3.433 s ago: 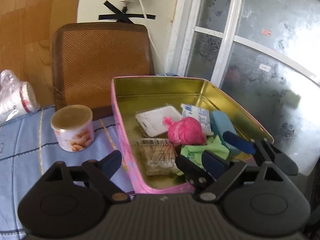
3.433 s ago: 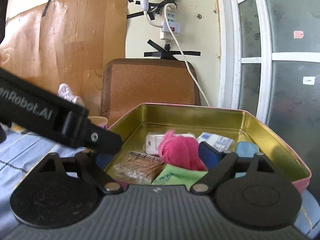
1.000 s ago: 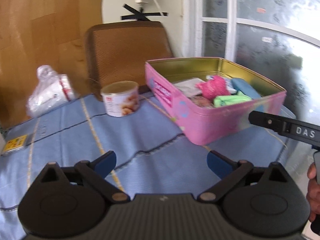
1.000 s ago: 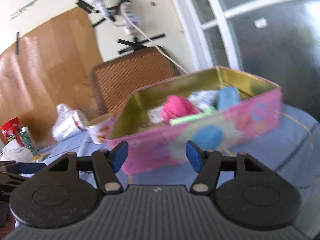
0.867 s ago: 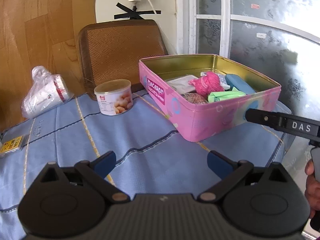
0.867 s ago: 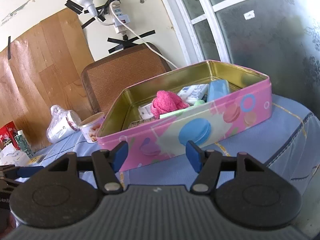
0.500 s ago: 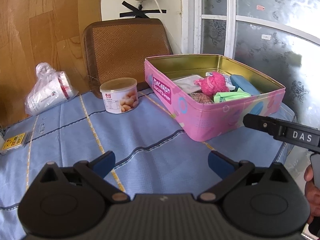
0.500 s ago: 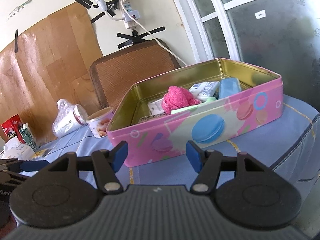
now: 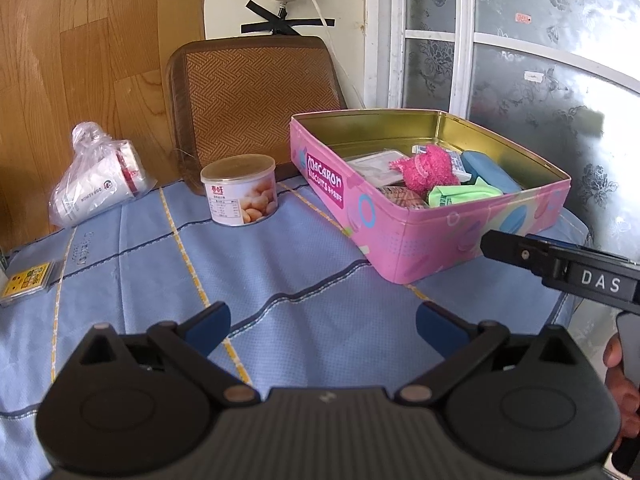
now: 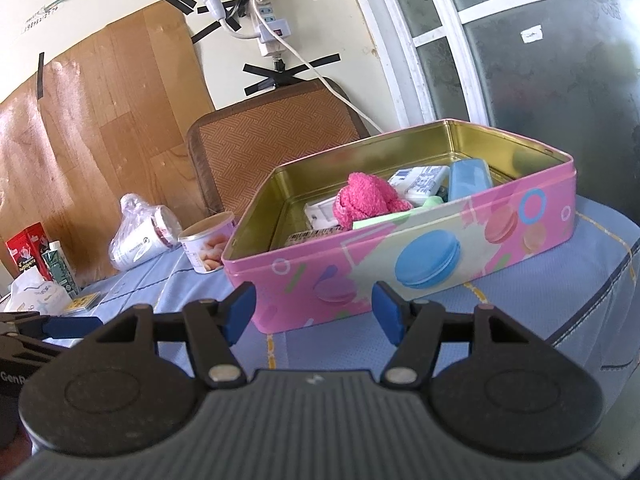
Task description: Organize soft objects
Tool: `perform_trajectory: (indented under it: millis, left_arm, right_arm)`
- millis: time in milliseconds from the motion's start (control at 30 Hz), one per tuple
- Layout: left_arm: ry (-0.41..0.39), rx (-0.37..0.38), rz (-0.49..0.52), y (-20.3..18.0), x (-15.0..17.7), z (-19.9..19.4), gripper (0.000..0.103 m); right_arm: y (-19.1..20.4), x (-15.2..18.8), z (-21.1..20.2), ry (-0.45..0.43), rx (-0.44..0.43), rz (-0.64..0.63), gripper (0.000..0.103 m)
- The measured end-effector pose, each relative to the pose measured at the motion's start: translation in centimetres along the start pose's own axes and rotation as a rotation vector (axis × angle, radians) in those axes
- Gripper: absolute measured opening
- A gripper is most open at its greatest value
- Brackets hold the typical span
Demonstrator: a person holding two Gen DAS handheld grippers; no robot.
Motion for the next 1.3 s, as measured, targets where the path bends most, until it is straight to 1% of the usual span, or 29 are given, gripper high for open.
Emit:
perform_trajectory:
  millis: [167, 467, 1300]
  left_arm:
    - [-0.006, -0.009, -0.011, 0.4, -0.2, -0.1, 0.102]
    - [-0.001, -0.02, -0.065, 1.8, -0.4, -0.2, 0.102]
    - [0.001, -0.023, -0.074, 2.0, -0.2, -0.1, 0.102]
  right_arm:
    - [0.3, -0.1, 0.0, -0.001, -0.008, -0.012, 0.067]
    - [1.1, 0.0, 0.0, -0.01, -0.016, -0.044, 0.069]
    - [1.7, 0.3, 0.0, -0.003, -0.021, -0.053, 0.069]
Point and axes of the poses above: each gripper's, at about its wrist camera, not at the fingertips, and z roughly the way its jaws point, y to its left, x to its underside, the point moved 9 cm from there along z, roughly the way its jaws point, and after that the axes turned 10 degrees about -z, right-handed, at the moved point
